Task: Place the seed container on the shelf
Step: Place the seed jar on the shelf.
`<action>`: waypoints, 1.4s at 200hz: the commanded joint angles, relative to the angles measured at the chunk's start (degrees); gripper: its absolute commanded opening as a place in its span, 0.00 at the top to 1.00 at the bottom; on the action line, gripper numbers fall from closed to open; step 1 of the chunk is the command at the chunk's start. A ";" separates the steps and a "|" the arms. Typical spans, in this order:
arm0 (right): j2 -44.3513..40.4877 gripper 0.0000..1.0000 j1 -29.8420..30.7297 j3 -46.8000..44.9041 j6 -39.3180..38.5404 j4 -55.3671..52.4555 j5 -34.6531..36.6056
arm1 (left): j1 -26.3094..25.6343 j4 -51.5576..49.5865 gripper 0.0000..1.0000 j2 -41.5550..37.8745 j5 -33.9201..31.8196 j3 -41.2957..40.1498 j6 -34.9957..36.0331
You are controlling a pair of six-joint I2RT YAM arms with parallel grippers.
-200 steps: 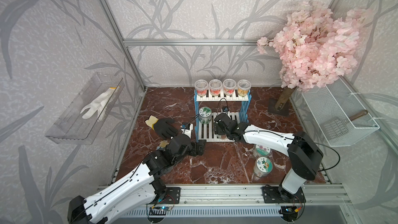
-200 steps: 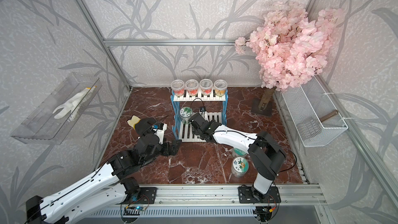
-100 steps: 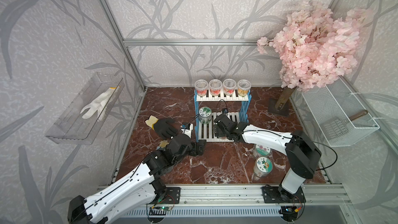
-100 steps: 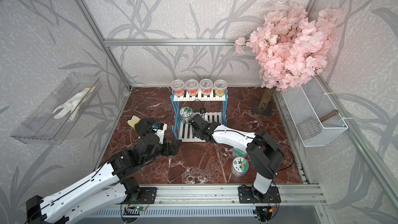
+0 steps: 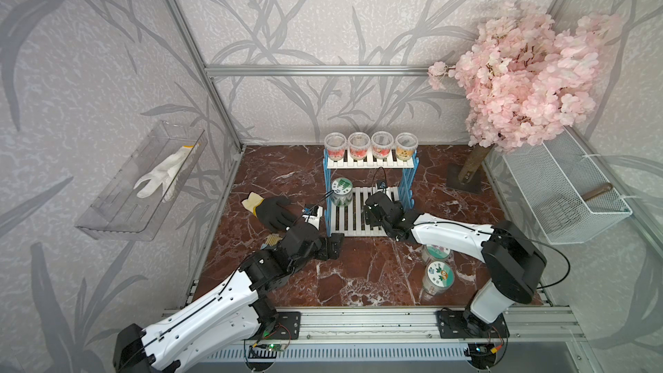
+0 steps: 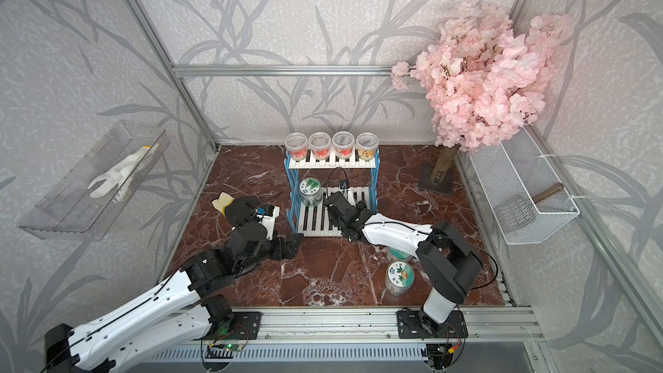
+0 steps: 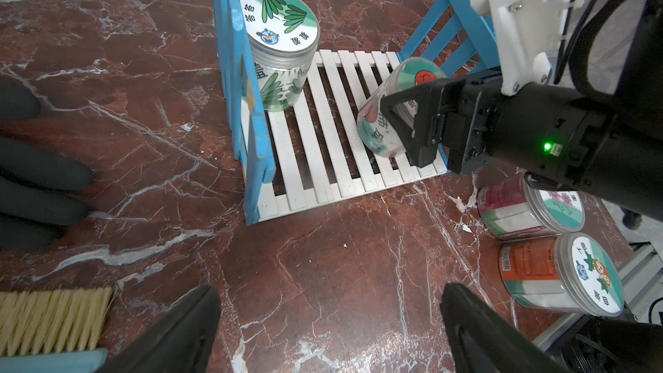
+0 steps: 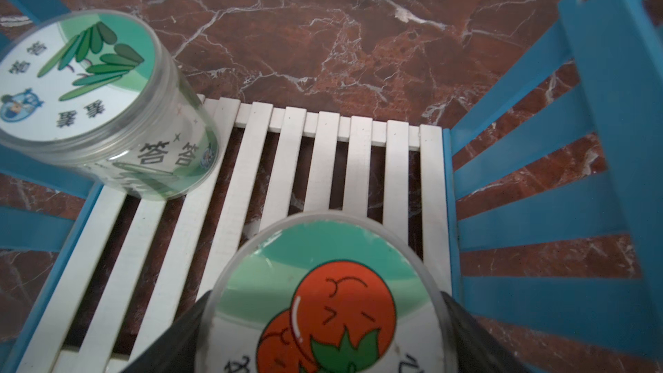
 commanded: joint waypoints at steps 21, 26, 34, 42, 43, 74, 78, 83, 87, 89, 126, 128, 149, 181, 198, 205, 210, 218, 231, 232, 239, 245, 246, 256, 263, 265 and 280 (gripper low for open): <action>1.88 0.14 -0.93 0.59 -2.58 4.63 3.90 | 0.24 -0.16 0.00 -0.30 -0.16 0.37 -0.01; 1.93 0.12 -0.94 0.64 -2.61 4.45 4.01 | 0.29 -0.18 0.00 -0.30 -0.16 0.37 0.00; 1.94 0.10 -0.95 0.73 -2.29 4.02 3.93 | 0.30 -0.35 0.00 -0.32 -0.21 0.35 0.08; 1.80 0.07 -0.93 0.66 -1.77 3.71 3.84 | 0.31 -0.41 0.00 -0.33 -0.29 0.37 0.18; 1.74 0.07 -0.97 0.61 -1.68 3.70 3.80 | 0.33 -0.44 0.00 -0.36 -0.31 0.37 0.14; -0.67 0.00 -0.84 0.30 -0.69 1.31 2.17 | 0.33 -0.14 0.00 0.00 -0.22 0.29 0.19; -1.07 0.00 -0.85 0.23 -0.60 1.12 1.66 | 0.31 -0.12 0.00 0.04 -0.19 0.28 0.17; -1.57 0.01 -0.85 0.01 -0.50 0.84 1.01 | 0.35 -0.10 0.00 0.05 -0.09 0.22 0.15; -1.94 0.01 -0.84 -0.02 -0.43 0.60 0.55 | 0.36 -0.02 0.00 0.07 -0.07 0.20 0.17; -2.12 0.01 -0.84 -0.07 -0.34 0.42 0.33 | 0.36 0.04 0.00 0.12 -0.01 0.20 0.18; -3.97 0.00 -0.67 -1.82 1.35 -1.13 -2.87 | 0.41 0.24 0.00 0.09 0.17 0.02 -0.05; -3.95 0.00 -0.67 -1.88 1.45 -1.13 -2.87 | 0.44 0.26 0.00 0.06 0.16 -0.04 -0.11; -3.70 0.02 -0.67 -2.53 3.04 -1.96 -2.94 | 0.44 0.12 0.00 -0.30 0.27 -0.37 -0.41; -2.99 0.09 -0.67 -2.92 3.78 -0.76 -1.49 | 0.40 0.24 0.00 -0.60 0.37 -0.48 -0.69; -2.56 0.14 -0.71 -2.72 2.93 0.87 -0.77 | 0.41 0.32 0.00 -0.60 0.37 -0.53 -0.69; -2.41 0.16 -0.71 -2.61 2.59 1.64 -0.14 | 0.44 0.25 0.00 -0.58 0.44 -0.59 -0.76; -2.26 0.17 -0.67 -2.53 2.26 2.25 0.40 | 0.43 0.24 0.00 -0.64 0.48 -0.60 -0.71; -2.02 0.18 -0.69 -2.37 1.52 3.01 1.20 | 0.44 0.31 0.00 -0.53 0.41 -0.59 -0.74; -1.43 0.19 -0.68 -1.88 0.59 3.66 2.99 | 0.44 0.24 0.00 -0.50 0.45 -0.63 -0.74; -1.37 0.19 -0.67 -1.85 0.55 3.73 3.15 | 0.44 0.24 0.00 -0.49 0.45 -0.61 -0.72; -0.95 0.19 -0.68 -1.57 0.00 4.10 4.29 | 0.44 0.23 0.00 -0.57 0.36 -0.59 -0.71; -0.58 0.19 -0.71 -1.42 -0.48 4.67 5.12 | 0.44 0.16 0.00 -0.65 0.30 -0.59 -0.62; -0.50 0.19 -0.73 -1.40 -0.60 4.80 5.27 | 0.40 0.11 0.00 -0.61 0.29 -0.59 -0.66; 0.23 0.19 -0.67 -1.29 -1.52 6.01 6.36 | 0.44 0.20 0.00 -0.52 0.21 -0.68 -0.52; 0.80 0.19 -0.67 -1.32 -1.99 6.87 7.11 | 0.40 0.18 0.00 -0.44 0.15 -0.68 -0.47; 0.91 0.18 -0.67 -1.32 -2.11 7.15 7.27 | 0.43 0.18 0.00 -0.36 0.16 -0.68 -0.48; 1.92 0.19 -0.75 -1.12 -3.16 8.93 7.93 | 0.44 0.24 0.00 -0.23 0.28 -0.68 -0.29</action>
